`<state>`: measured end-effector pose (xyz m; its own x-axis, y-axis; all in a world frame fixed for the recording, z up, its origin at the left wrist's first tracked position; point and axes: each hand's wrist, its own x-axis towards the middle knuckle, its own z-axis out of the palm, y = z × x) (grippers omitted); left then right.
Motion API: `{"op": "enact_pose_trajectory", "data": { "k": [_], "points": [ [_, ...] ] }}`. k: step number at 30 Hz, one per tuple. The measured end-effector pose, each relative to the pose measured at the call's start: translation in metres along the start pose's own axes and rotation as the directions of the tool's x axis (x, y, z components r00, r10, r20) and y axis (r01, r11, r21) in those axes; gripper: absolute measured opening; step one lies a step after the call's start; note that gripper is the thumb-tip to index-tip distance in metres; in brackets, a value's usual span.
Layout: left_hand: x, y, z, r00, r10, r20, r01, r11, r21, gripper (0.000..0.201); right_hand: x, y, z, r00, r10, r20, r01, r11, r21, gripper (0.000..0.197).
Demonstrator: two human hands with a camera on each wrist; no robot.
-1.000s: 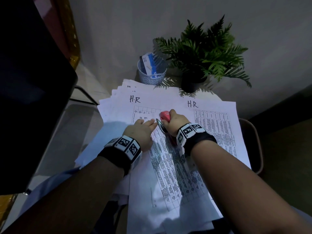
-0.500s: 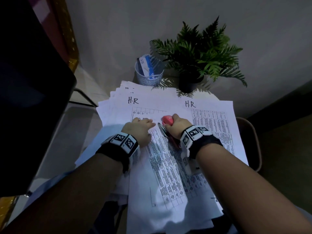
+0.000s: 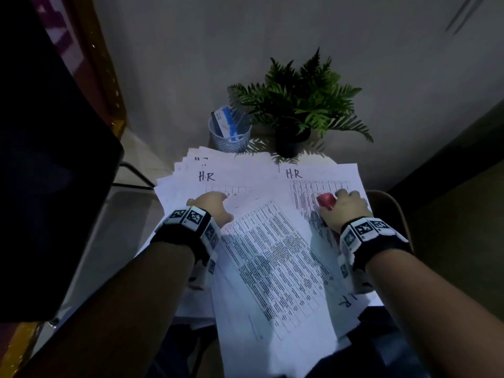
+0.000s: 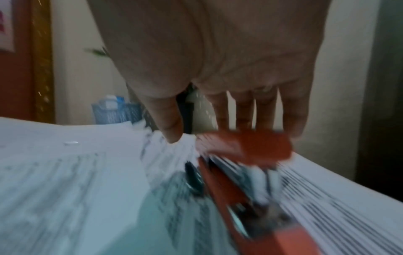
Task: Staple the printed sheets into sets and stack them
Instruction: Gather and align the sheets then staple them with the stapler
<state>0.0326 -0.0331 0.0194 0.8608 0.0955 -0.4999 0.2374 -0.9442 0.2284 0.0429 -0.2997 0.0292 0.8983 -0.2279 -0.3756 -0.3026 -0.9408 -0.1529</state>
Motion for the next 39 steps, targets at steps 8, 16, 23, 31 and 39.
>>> {"op": "enact_pose_trajectory", "data": {
  "k": [8, 16, 23, 31, 39],
  "points": [
    [-0.07, 0.006, -0.038, 0.965, 0.122, -0.231, -0.226, 0.833, -0.506, 0.053, -0.071, -0.053, -0.03, 0.946, -0.325, -0.008, 0.258, 0.735, 0.627, 0.01],
    [-0.127, 0.02, -0.029, 0.904, 0.218, -0.368, -0.407, 0.703, -0.584, 0.022, -0.125, -0.064, -0.043, 0.938, -0.321, 0.13, 0.036, 0.463, 0.886, 0.012],
    [-0.147, 0.024, -0.021, 0.856, 0.267, -0.443, -0.478, 0.736, -0.48, 0.02, -0.145, -0.059, -0.048, 0.95, -0.266, 0.163, -0.01, 0.498, 0.867, 0.015],
    [-0.152, 0.023, -0.019, 0.849, 0.299, -0.436, -0.489, 0.758, -0.431, 0.01, -0.154, -0.061, -0.046, 0.949, -0.258, 0.181, -0.027, 0.504, 0.863, 0.017],
    [-0.15, 0.024, -0.019, 0.864, 0.238, -0.443, -0.46, 0.732, -0.503, 0.037, -0.151, -0.055, -0.042, 0.924, -0.381, 0.038, 0.168, 0.492, 0.854, 0.017]
  ]
}}
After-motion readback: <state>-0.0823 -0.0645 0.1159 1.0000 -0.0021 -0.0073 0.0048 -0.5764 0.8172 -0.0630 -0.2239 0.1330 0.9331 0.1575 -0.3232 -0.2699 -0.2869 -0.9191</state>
